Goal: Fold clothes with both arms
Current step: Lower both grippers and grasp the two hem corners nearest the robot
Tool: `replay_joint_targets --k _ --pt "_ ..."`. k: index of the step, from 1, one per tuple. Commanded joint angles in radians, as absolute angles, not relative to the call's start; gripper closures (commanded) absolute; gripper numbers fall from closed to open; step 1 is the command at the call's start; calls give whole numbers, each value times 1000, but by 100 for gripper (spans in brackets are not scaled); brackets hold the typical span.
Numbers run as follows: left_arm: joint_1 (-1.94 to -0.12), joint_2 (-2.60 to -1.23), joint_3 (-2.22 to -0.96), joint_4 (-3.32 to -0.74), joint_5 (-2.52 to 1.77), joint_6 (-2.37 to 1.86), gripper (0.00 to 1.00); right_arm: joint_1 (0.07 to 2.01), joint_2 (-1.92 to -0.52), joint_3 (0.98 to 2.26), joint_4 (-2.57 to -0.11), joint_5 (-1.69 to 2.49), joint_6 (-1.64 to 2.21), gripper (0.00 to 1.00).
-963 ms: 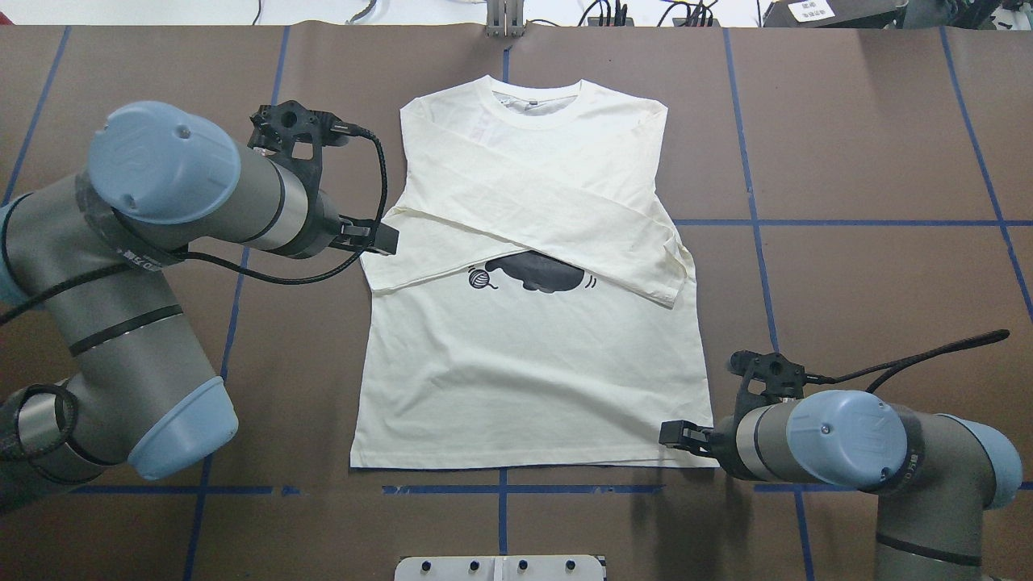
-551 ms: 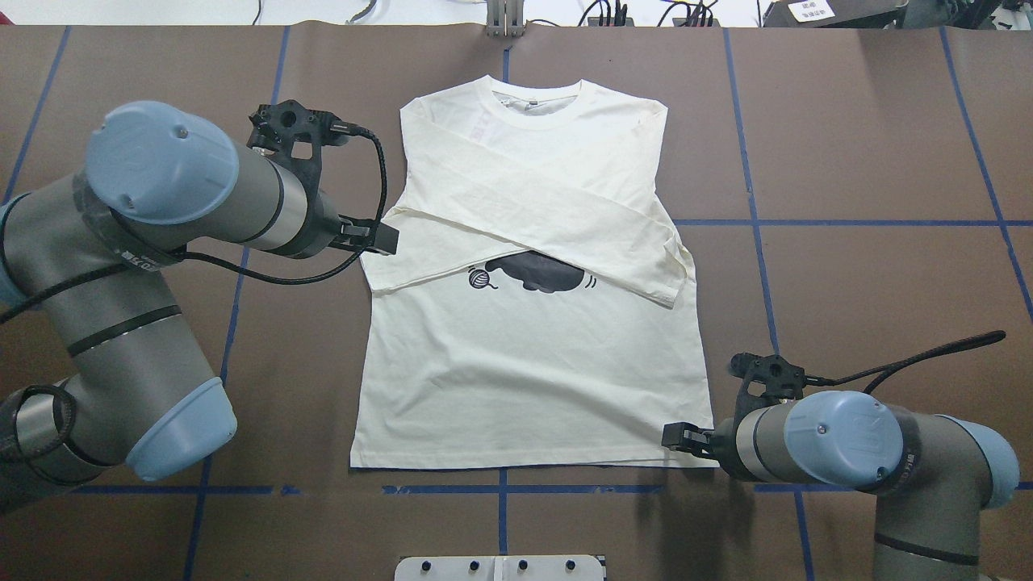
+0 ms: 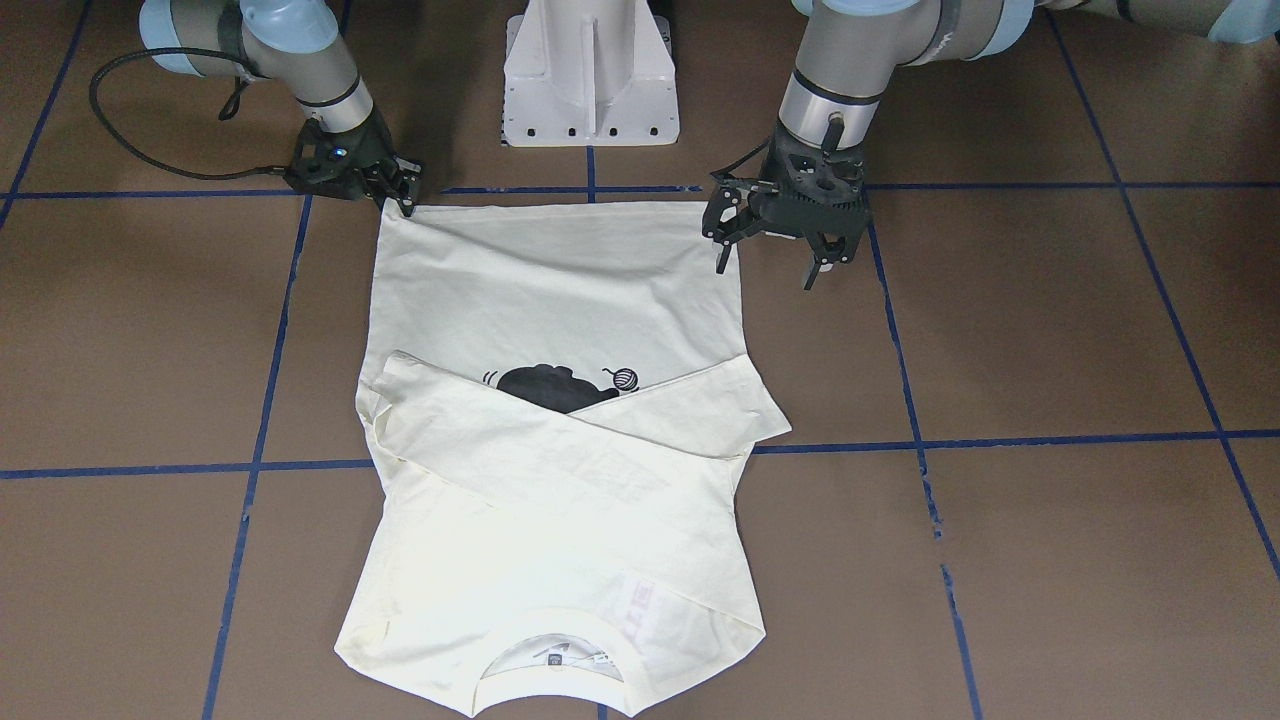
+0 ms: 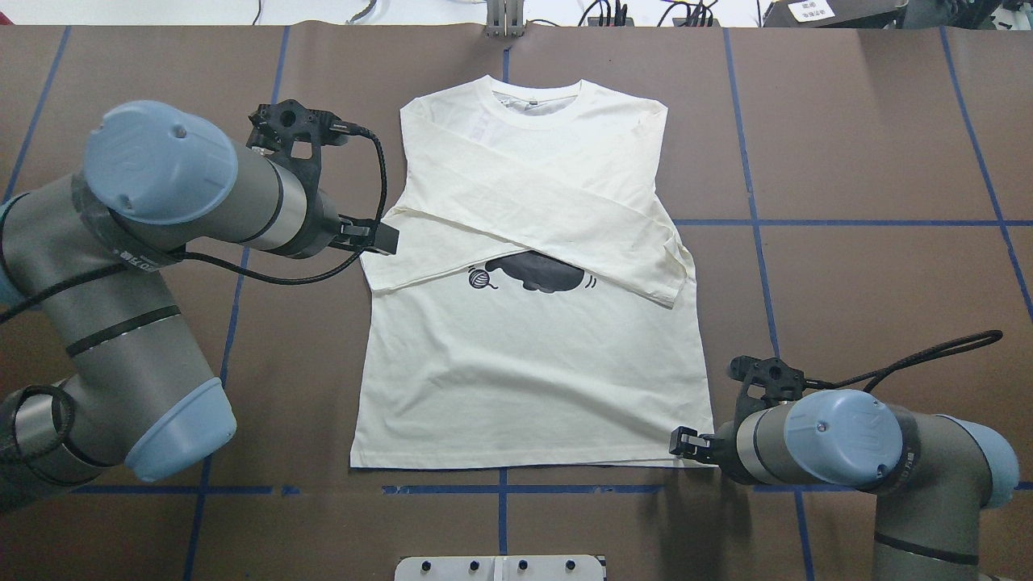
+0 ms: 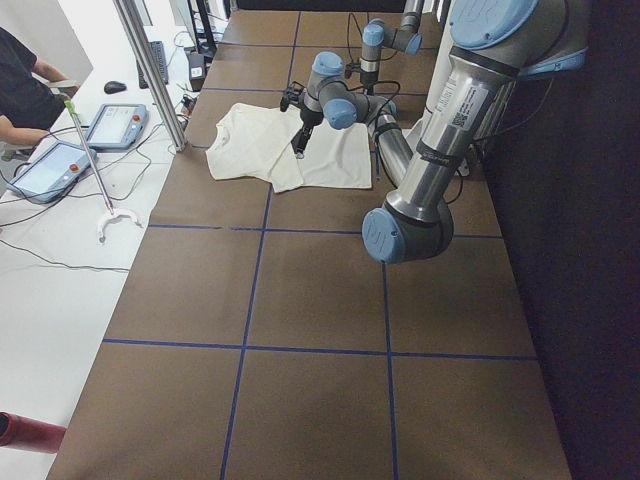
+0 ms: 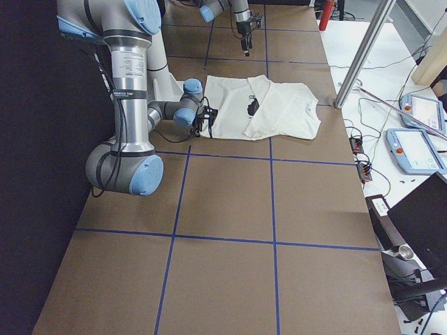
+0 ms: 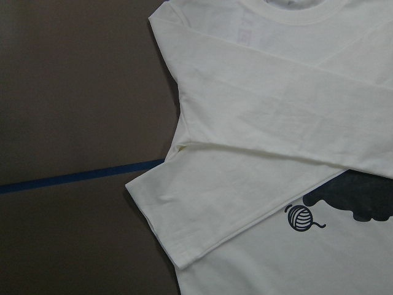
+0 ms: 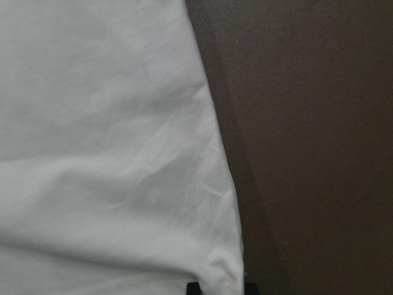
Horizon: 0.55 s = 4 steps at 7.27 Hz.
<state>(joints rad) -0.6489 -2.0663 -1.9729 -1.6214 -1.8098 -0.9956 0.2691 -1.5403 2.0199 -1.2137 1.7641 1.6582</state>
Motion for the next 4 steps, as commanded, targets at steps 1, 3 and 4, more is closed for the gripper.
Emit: replay_joint_targets --k 1,3,4 --pt "-649 -2066 -1971 -1623 -1809 -996 1 271 -1540 2029 -1213 1764 1658 100" --pt "-649 -2062 -1970 -1621 -1809 -996 1 275 -1542 2040 -1213 1763 1663 100" --pt "-646 -2040 -1971 -1621 -1812 -1011 0 284 -1543 2063 -1213 1764 1661 100"
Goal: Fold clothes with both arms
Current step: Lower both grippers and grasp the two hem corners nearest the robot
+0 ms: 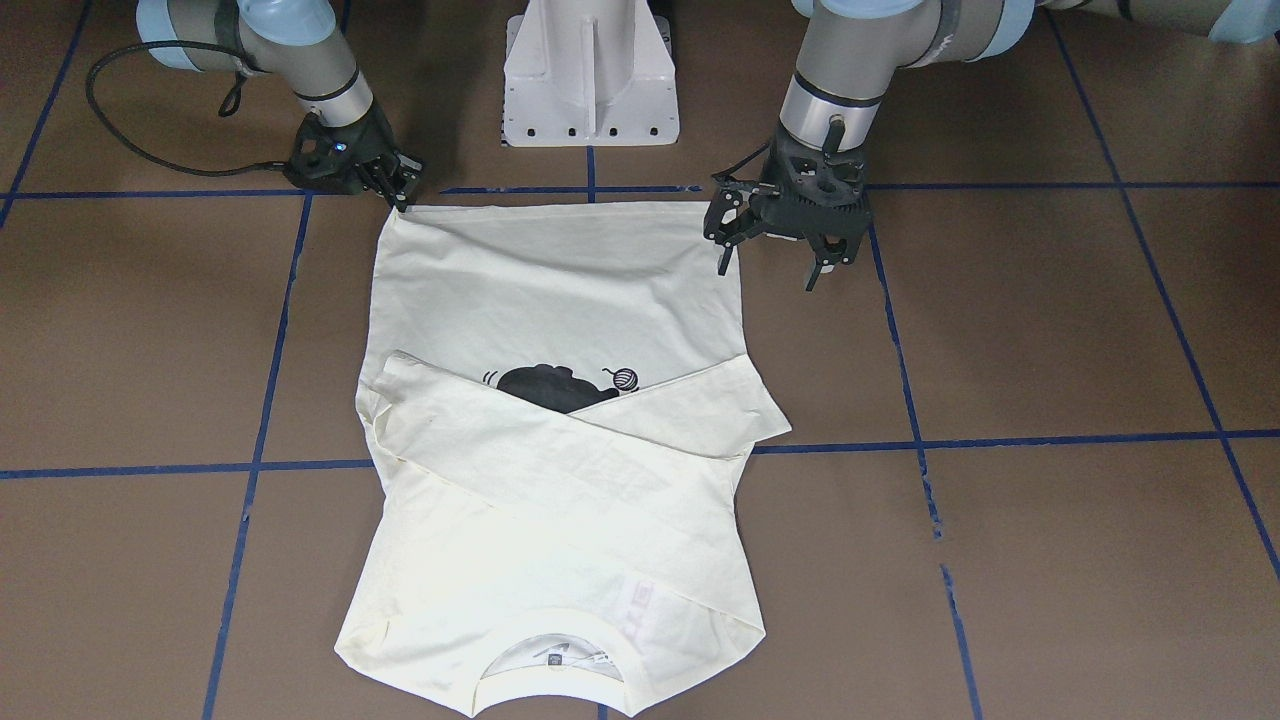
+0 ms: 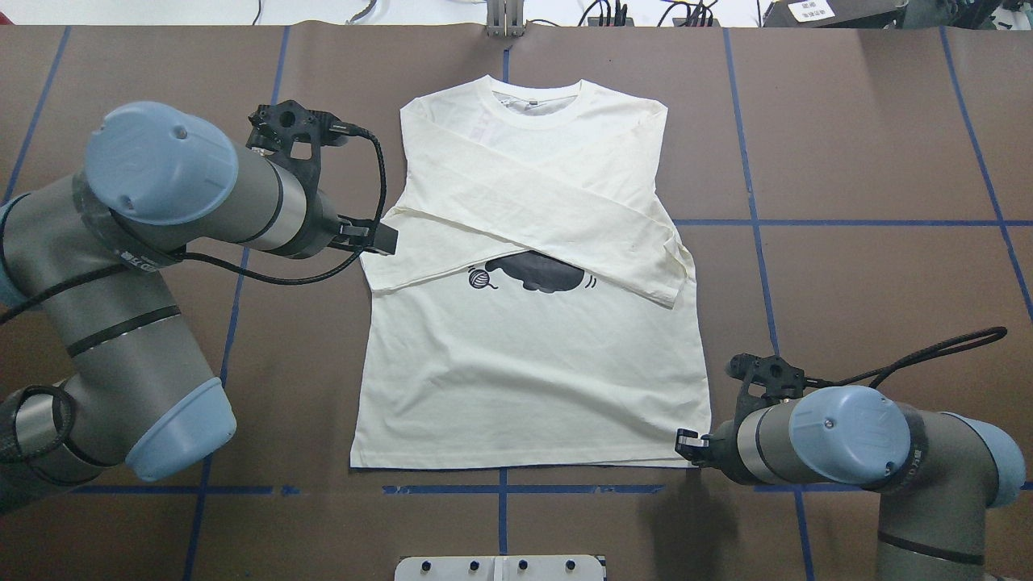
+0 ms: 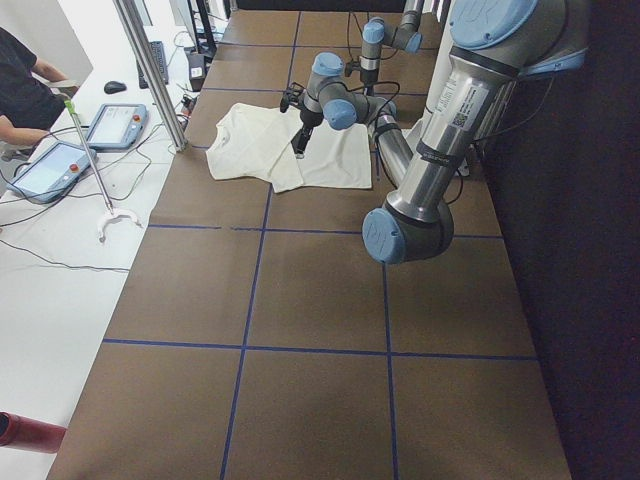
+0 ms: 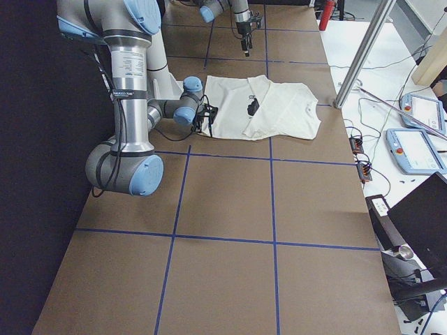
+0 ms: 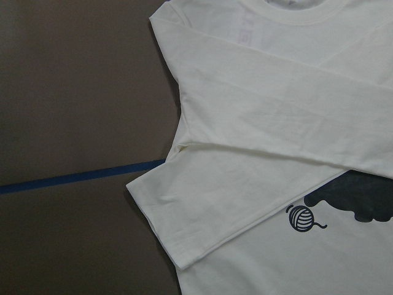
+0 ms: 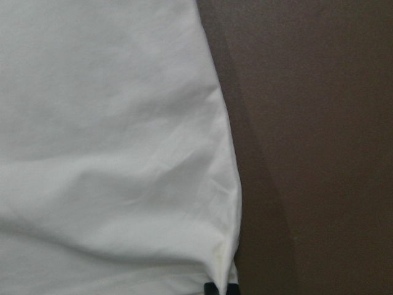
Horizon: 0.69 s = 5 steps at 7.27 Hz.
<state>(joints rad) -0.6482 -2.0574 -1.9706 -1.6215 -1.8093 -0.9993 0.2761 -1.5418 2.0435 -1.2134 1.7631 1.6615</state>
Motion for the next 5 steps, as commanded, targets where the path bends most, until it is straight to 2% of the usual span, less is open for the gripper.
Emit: replay_joint_targets --k 1,4,5 --pt "-629 -2013 -1967 -1623 -1833 -1075 0 299 -1545 2084 -1213 1766 1661 100" --pt "-444 -1860 -1985 -1784 -1842 -1511 1 316 -1559 2138 -1203 1769 1660 100" --pt "-369 -1852 -1986 -1781 -1788 -1601 10 324 -1555 2138 -1201 1770 1658 100"
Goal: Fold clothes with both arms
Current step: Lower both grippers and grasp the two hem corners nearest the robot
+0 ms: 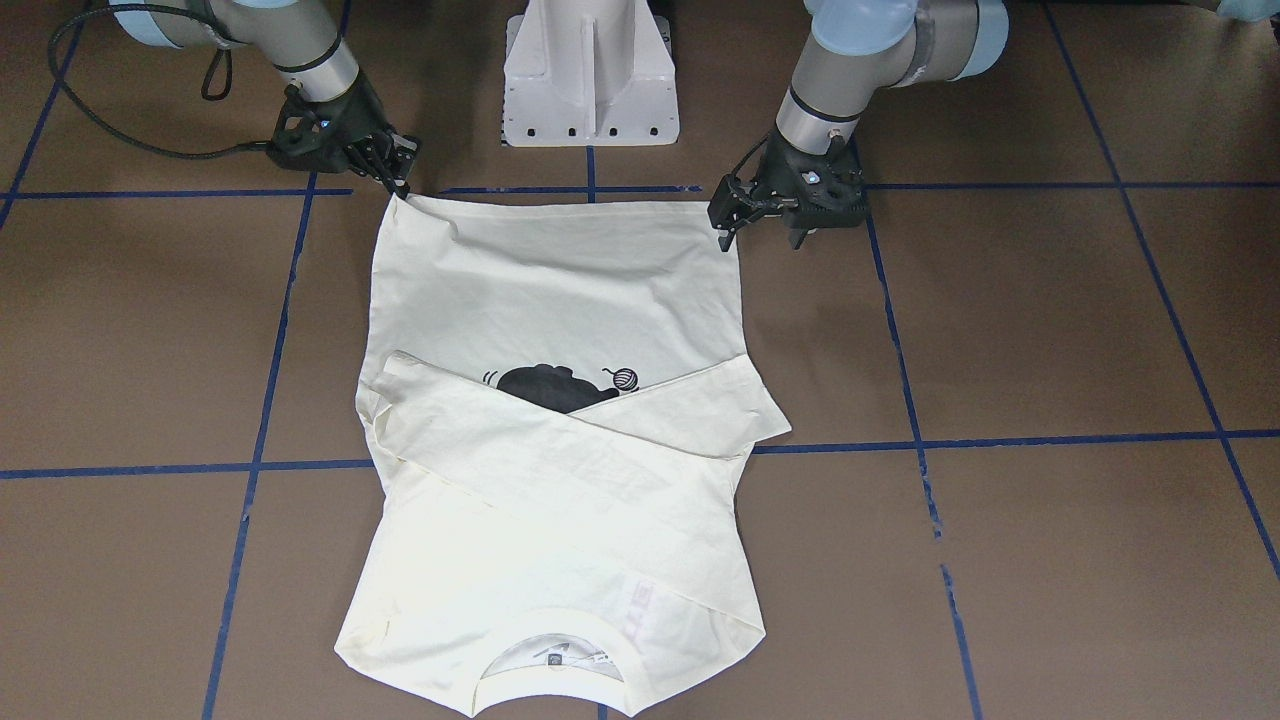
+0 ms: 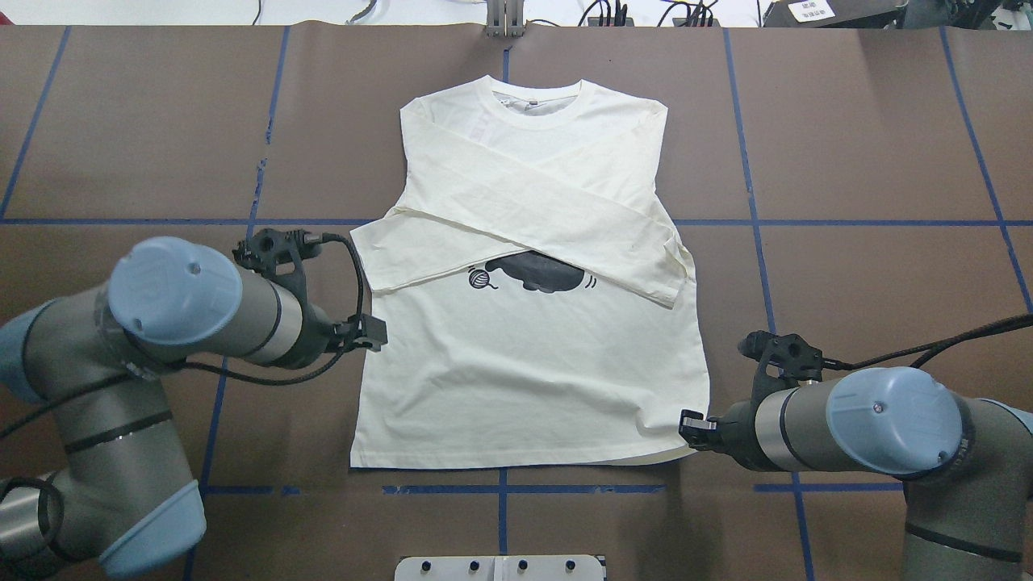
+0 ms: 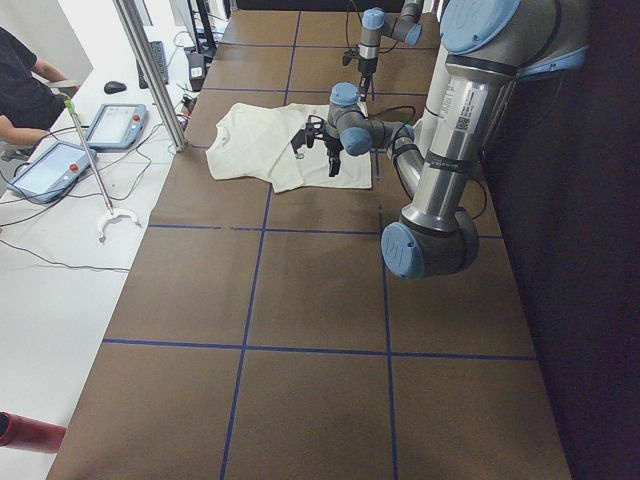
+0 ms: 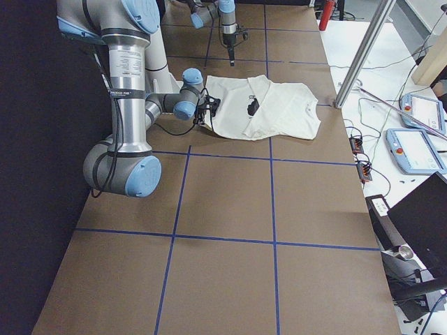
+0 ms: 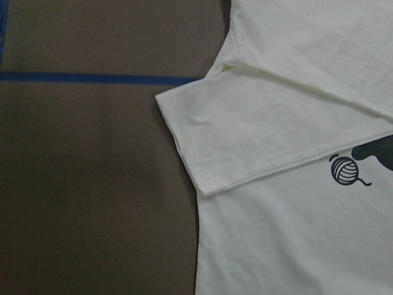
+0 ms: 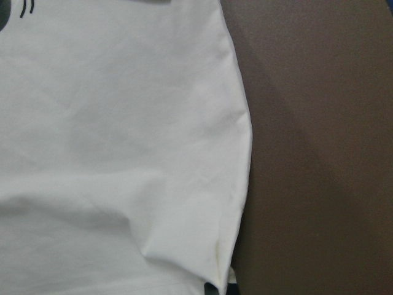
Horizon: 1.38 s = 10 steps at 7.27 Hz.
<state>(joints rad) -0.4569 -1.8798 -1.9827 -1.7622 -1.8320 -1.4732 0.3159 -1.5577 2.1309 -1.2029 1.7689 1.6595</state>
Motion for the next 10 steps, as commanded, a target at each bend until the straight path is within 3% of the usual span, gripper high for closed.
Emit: replay_joint_targets --k 1,5,10 --pt "-298 -1838 -1980 -1779 -1755 -1661 17 328 -1555 2137 -1186 1770 1658 100" --pt "-244 -1845 -1960 -1758 -1747 -1687 28 353 -1548 2137 -1183 1778 1652 100" --pt "-256 -1865 -1959 -1704 -1741 -1686 30 377 -1548 2132 -1183 1816 1647 100"
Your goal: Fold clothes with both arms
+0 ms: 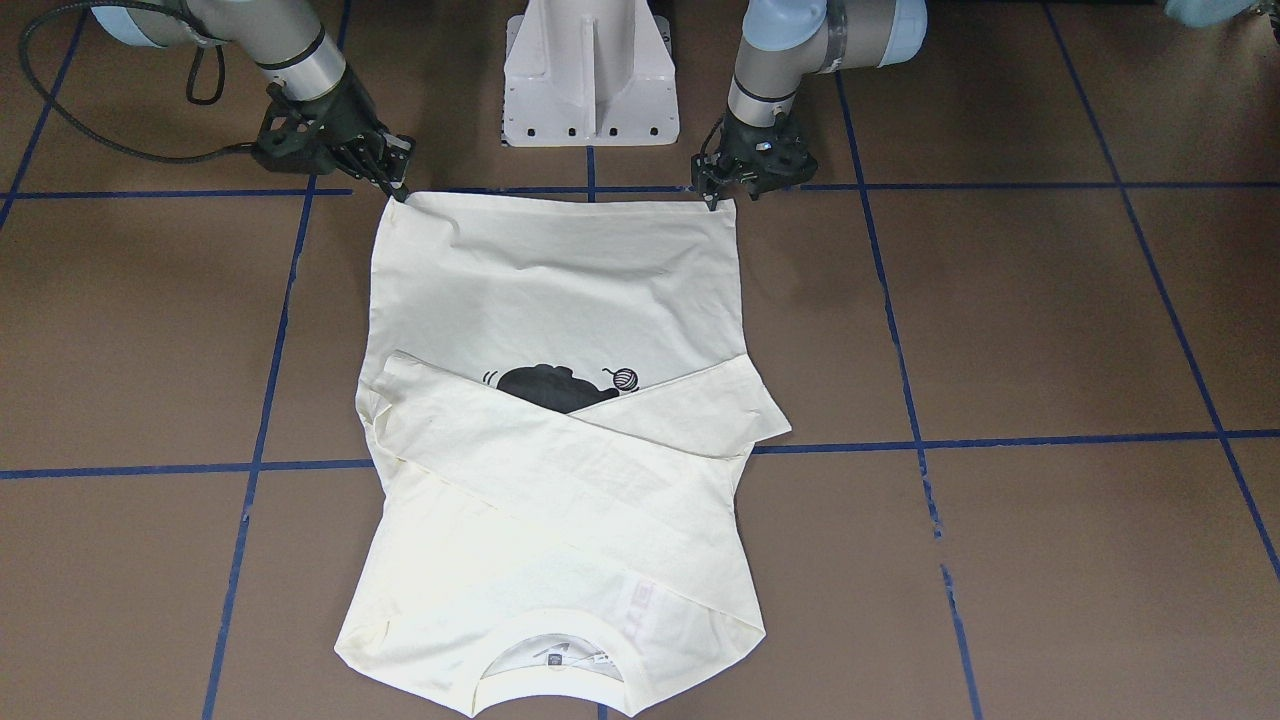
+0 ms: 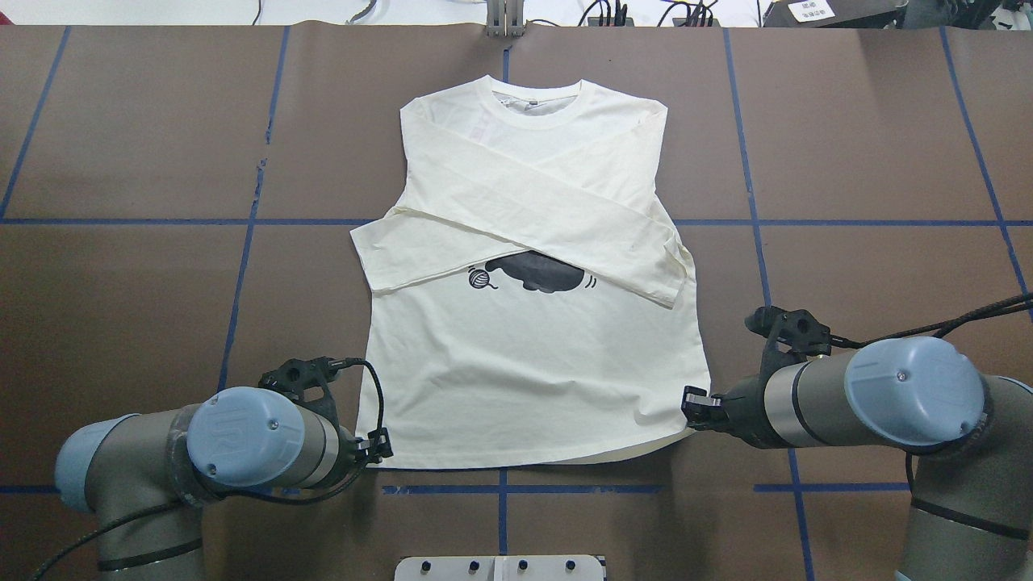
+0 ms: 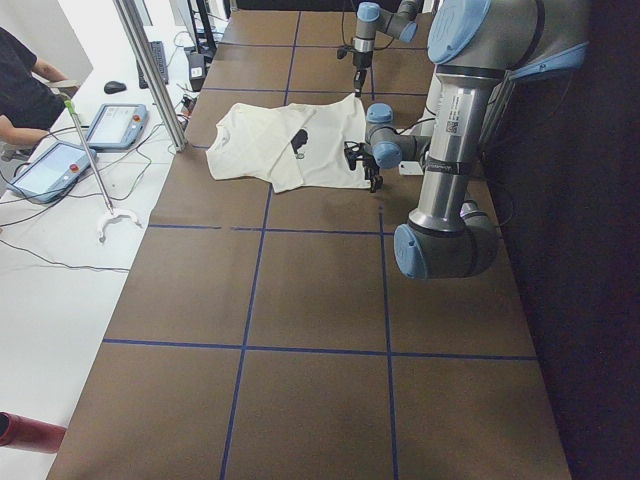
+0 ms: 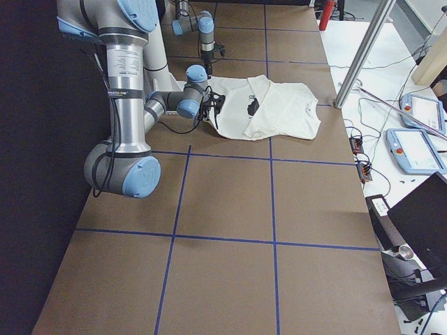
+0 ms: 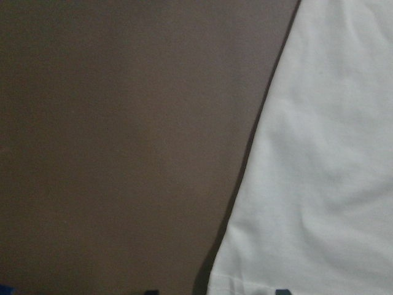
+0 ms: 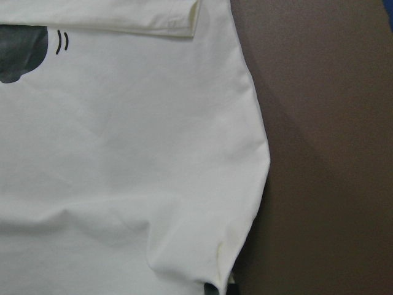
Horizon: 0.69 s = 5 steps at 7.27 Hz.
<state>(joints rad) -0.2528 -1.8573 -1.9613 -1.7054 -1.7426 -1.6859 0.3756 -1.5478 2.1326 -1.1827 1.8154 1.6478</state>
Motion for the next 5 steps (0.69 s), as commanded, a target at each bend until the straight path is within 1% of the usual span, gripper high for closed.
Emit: replay_joint_targets --k 1,4,5 --pt "-259 -1867 -1957 -1704 -1741 -1686 30 376 -1548 2132 -1183 1818 1647 100" --pt "-258 -1891 -1924 -1704 -1727 -1687 31 376 -1546 2132 -1183 1819 1647 100" --pt "-259 -1917 -1896 -1704 -1727 -1687 35 377 -1546 2132 -1183 1819 1647 100"
